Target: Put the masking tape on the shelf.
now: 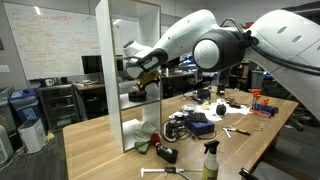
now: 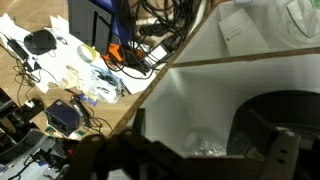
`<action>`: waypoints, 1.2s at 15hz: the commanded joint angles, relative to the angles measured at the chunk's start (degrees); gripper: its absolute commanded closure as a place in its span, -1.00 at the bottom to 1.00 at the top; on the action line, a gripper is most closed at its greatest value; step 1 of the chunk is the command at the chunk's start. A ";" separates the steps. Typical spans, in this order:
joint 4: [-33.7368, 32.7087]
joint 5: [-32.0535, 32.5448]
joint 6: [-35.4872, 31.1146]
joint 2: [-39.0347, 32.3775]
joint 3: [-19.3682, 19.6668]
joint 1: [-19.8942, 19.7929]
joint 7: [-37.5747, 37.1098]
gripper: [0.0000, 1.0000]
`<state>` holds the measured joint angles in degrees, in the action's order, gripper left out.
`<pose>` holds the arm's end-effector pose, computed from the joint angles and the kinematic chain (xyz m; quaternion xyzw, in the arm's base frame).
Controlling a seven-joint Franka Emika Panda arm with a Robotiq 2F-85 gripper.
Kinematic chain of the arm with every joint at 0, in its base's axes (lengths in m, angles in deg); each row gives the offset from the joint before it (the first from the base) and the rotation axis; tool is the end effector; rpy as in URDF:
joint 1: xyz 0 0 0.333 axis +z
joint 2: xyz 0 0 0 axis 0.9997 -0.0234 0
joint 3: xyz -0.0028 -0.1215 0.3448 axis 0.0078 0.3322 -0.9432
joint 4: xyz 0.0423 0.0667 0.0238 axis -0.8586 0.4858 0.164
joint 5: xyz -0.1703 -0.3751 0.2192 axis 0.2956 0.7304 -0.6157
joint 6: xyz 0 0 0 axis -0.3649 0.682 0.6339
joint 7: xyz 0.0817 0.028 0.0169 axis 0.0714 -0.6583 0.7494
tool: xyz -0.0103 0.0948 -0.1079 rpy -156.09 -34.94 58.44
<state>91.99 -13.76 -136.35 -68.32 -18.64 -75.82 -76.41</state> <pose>0.9011 0.0451 0.3522 0.9428 -0.1449 0.1517 0.2591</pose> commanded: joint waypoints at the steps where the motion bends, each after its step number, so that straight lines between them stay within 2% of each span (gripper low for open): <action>1: 5.50 -2.96 5.60 6.94 -1.03 -0.12 4.42 -1.00; 5: 14.66 -7.63 9.28 15.16 -4.10 -1.03 8.73 -1.00; 8: 23.88 -11.08 6.65 23.19 -6.88 -3.10 14.74 -1.00; 12: 33.91 -14.67 8.39 34.58 -10.10 -5.96 26.74 -1.00; 14: 39.42 -16.64 7.20 40.62 -11.18 -7.56 33.27 -1.00; 18: 50.66 -19.47 7.62 53.00 -11.64 -9.61 46.39 -1.00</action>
<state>131.63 -31.09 -127.38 -26.24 -29.22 -83.41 -38.77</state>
